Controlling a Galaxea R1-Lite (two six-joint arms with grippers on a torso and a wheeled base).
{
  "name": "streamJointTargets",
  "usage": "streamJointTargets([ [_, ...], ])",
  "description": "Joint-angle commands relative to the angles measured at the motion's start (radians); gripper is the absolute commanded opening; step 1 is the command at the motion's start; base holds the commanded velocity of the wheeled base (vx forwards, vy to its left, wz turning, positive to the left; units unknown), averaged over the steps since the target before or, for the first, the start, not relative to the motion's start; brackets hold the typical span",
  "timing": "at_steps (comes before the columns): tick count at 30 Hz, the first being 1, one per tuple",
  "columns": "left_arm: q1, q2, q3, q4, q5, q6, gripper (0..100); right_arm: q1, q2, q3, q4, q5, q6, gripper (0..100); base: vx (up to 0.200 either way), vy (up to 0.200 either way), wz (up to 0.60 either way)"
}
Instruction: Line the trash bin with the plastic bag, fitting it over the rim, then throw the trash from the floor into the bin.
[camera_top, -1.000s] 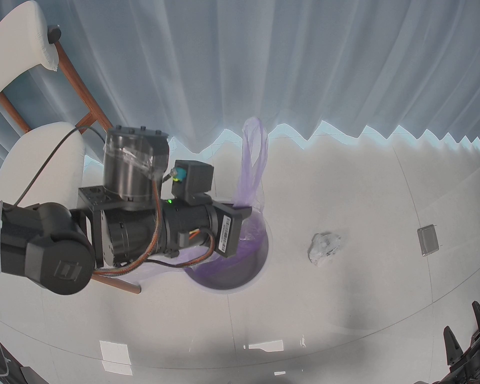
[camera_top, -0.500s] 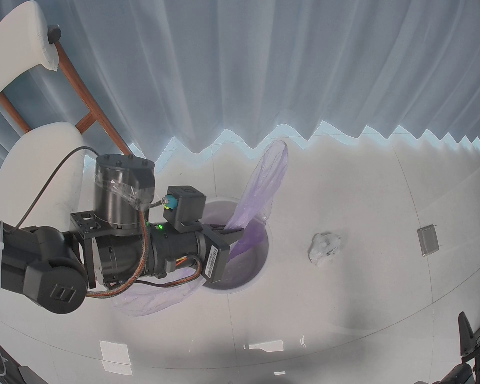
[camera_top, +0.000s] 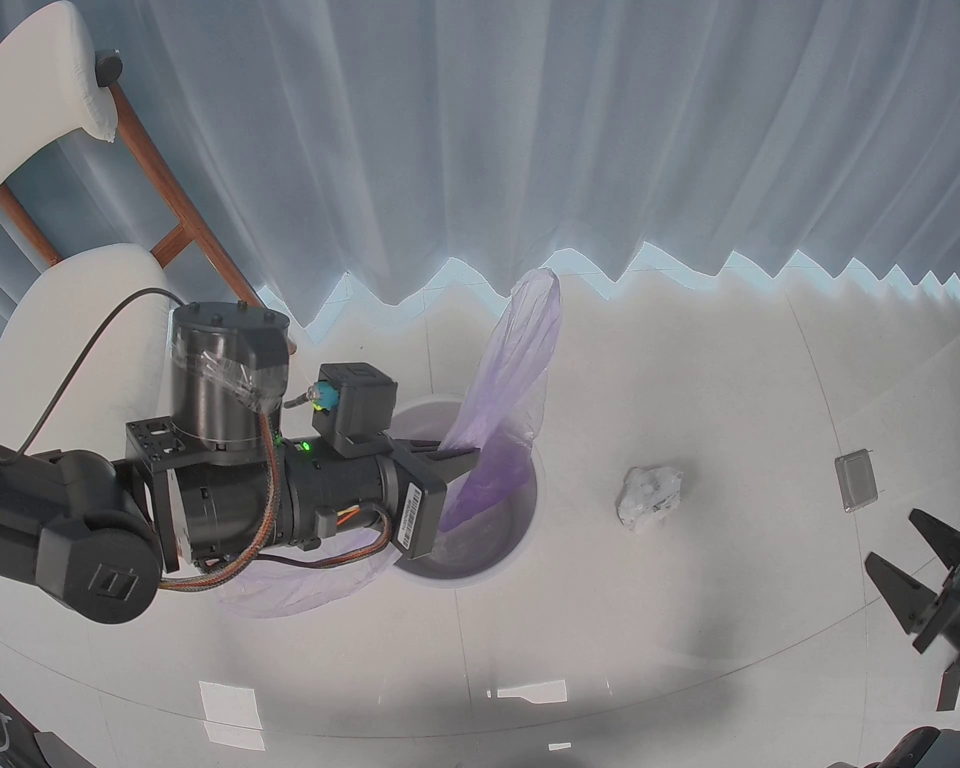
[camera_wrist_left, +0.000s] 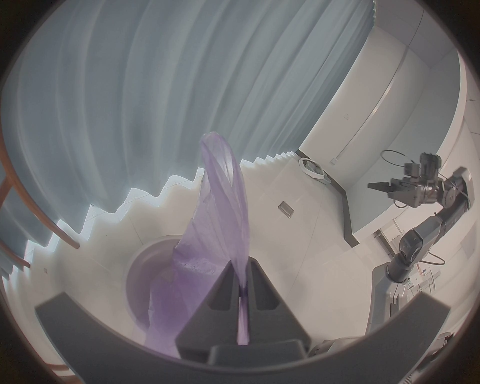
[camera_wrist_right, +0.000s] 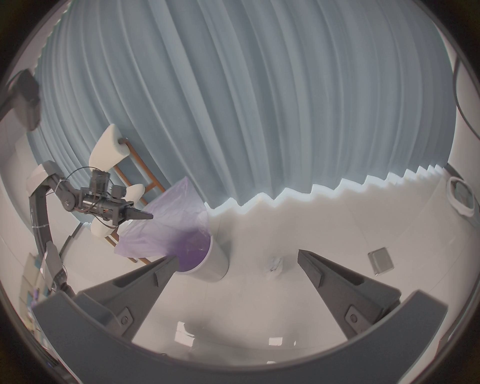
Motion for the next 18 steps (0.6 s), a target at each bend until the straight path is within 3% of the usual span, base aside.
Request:
streamJointTargets([
  [1, 0.014, -0.039, 0.028, -0.015, -0.013, 0.005, 0, 0.105, 0.889, -0.308, -0.182, 0.064, 0.158, 100, 0.000, 0.000, 0.00],
  [18, 0.017, -0.068, 0.090, -0.039, -0.041, 0.003, 0, 0.122, 1.345, -0.540, -0.427, 0.060, 0.170, 100, 0.000, 0.000, 0.00],
])
